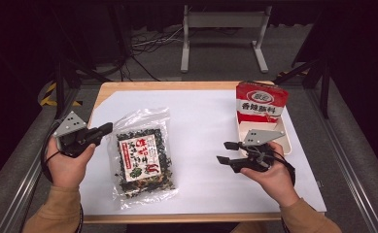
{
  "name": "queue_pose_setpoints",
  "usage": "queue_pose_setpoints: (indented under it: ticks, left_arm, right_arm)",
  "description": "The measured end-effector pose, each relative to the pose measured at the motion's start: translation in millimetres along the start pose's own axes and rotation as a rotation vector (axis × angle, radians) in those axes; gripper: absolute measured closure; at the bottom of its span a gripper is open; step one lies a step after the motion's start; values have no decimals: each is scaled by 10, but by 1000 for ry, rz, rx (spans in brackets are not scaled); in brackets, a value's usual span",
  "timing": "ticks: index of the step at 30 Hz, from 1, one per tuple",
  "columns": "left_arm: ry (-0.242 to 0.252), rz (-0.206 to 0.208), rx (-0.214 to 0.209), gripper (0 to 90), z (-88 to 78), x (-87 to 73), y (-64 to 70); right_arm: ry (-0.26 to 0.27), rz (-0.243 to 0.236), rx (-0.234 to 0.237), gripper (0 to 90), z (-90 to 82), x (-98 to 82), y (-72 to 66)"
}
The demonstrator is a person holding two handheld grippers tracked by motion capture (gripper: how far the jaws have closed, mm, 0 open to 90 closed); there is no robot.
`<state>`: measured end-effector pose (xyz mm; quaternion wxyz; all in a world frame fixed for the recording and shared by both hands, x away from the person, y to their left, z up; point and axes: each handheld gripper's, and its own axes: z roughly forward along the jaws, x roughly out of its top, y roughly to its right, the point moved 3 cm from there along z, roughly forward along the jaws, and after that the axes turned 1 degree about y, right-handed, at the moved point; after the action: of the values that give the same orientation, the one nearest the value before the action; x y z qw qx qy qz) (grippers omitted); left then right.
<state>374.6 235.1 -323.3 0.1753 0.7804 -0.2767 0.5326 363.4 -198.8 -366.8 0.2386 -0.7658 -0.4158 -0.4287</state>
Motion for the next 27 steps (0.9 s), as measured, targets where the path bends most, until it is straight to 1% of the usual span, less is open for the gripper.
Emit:
queue_pose_setpoints:
  ticks: [1, 2, 3, 6, 10, 13, 17, 22, 23, 24, 25, 27]
  left_arm:
    - [0, 0, 0, 900, 0, 0, 0]
    - [22, 3, -11, 900, -31, 32, 20]
    - [31, 6, -21, 900, -48, 53, 42]
    - [38, 19, -43, 900, -64, 73, 92]
    - [66, 22, -61, 900, -113, 99, 112]
    - [76, 32, -80, 900, -159, 126, 145]
    - [81, 46, -88, 900, -186, 148, 173]
    - [90, 51, -100, 900, -216, 155, 189]
    - [90, 51, -100, 900, -216, 155, 189]
    - [93, 44, -109, 900, -224, 155, 196]
    - [96, 41, -116, 900, -232, 155, 198]
    - [101, 45, -120, 900, -242, 155, 205]
  right_arm:
    - [0, 0, 0, 436, 0, 0, 0]
    - [4, -6, 7, 435, 23, 28, -28]
    - [4, -6, 7, 435, 23, 28, -28]
    - [-3, -14, 20, 435, 74, 48, -64]
    - [4, -18, 48, 432, 142, 101, -108]
    - [14, -25, 69, 422, 193, 160, -141]
    - [26, -34, 94, 401, 291, 244, -182]
    - [40, -35, 125, 395, 454, 329, -236]
    - [40, -35, 125, 395, 454, 329, -236]
    - [45, -32, 138, 395, 517, 354, -249]
    - [45, -32, 138, 395, 517, 354, -249]
    - [49, -38, 141, 395, 575, 377, -258]
